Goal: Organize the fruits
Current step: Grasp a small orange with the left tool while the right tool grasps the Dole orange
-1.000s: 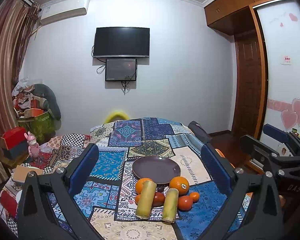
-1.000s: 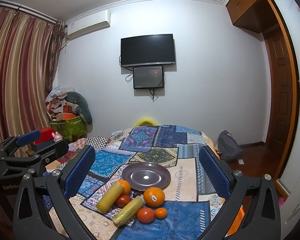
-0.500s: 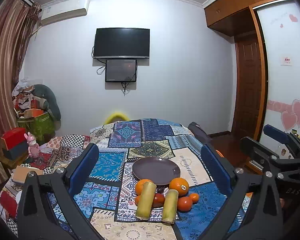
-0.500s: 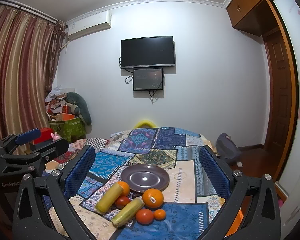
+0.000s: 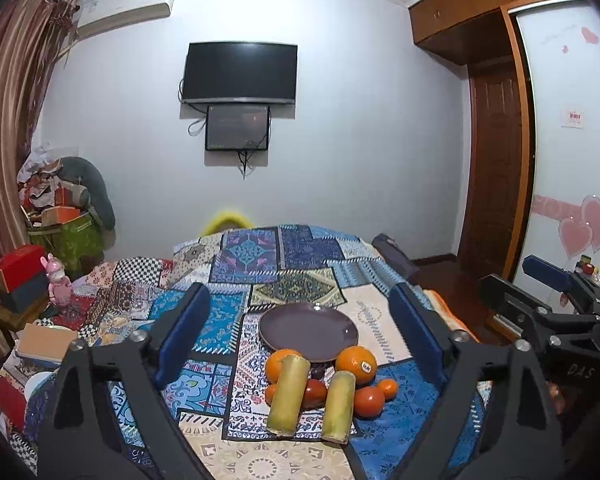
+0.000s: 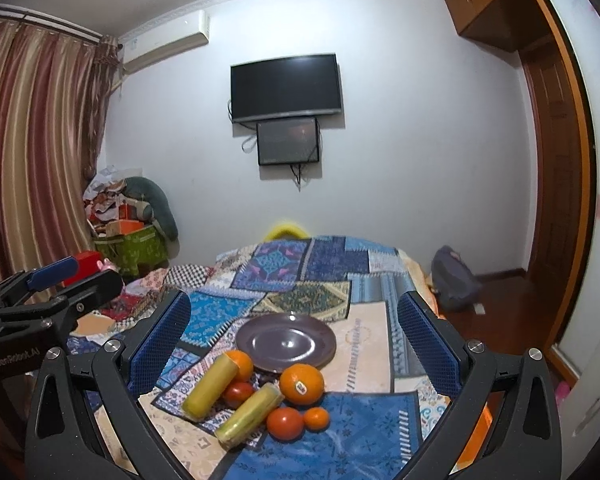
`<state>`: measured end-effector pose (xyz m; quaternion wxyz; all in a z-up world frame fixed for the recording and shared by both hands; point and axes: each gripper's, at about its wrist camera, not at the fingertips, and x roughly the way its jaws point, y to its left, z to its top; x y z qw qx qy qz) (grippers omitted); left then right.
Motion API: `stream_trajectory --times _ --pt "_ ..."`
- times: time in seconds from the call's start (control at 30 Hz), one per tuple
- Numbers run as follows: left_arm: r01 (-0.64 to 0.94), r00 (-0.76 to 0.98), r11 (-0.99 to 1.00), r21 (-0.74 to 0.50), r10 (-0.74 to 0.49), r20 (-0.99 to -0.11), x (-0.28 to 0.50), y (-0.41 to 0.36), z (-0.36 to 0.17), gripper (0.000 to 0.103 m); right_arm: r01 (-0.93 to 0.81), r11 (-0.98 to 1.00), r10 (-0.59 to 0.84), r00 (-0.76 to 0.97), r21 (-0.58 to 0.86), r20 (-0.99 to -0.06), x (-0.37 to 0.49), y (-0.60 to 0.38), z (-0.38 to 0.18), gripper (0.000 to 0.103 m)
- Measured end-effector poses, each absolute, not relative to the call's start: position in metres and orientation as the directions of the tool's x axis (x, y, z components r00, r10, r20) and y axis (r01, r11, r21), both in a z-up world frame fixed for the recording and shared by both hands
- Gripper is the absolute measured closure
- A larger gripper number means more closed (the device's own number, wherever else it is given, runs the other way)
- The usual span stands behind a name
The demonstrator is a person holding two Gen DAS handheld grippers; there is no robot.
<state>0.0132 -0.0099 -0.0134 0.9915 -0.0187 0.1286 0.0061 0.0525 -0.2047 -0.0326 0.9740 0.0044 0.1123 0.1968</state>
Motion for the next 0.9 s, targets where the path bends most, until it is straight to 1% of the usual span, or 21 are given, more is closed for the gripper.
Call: stream_trajectory --times 0.07,0.2,0.27,0.33,0.47,0.53,0.57,0.67,0.9 --pt "-0.009 0.96 0.999 -0.04 -0.002 -0.281 0.021 -0.008 -0.019 0.022 -0.384 0.921 0.387 0.891 0.059 -0.239 0.058 -0.206 -0.038 0.0" --pt "-0.007 0.943 0.999 -0.047 -0.009 -0.333 0.037 -0.002 -0.031 0.029 -0.392 0.919 0.388 0.875 0.048 -0.288 0.071 -0.205 -0.051 0.005" --pt "-0.01 0.933 0.999 -0.045 -0.006 -0.361 0.047 0.0 -0.038 0.03 -0.392 0.918 0.387 0.867 0.049 -0.313 0.077 -0.204 -0.057 0.007" --pt "-0.008 0.921 0.999 -0.042 -0.009 -0.39 0.057 0.003 -0.046 0.03 -0.396 0.917 0.389 0.854 0.053 -0.345 0.086 -0.204 -0.063 0.012" --pt "-0.011 0.898 0.999 -0.033 -0.005 -0.439 0.077 0.009 -0.06 0.03 -0.402 0.913 0.395 0.822 0.073 -0.41 0.104 -0.203 -0.076 0.02" --pt "-0.007 0.884 0.999 -0.037 -0.011 -0.467 0.089 0.012 -0.068 0.03 -0.417 0.905 0.409 0.794 0.088 -0.449 0.115 -0.201 -0.083 0.029" --pt "-0.002 0.876 0.999 -0.041 -0.018 -0.482 0.096 0.014 -0.072 0.03 -0.419 0.903 0.412 0.785 0.093 -0.463 0.119 -0.201 -0.086 0.03" --pt "0.002 0.849 0.999 -0.042 -0.024 -0.527 0.116 0.018 -0.082 0.03 -0.421 0.901 0.413 0.762 0.104 -0.499 0.131 -0.198 -0.095 0.031" --pt "0.01 0.8 1.0 -0.03 -0.026 -0.6 0.159 0.03 -0.101 0.03 -0.422 0.901 0.406 0.732 0.104 -0.547 0.155 -0.192 -0.109 0.031"
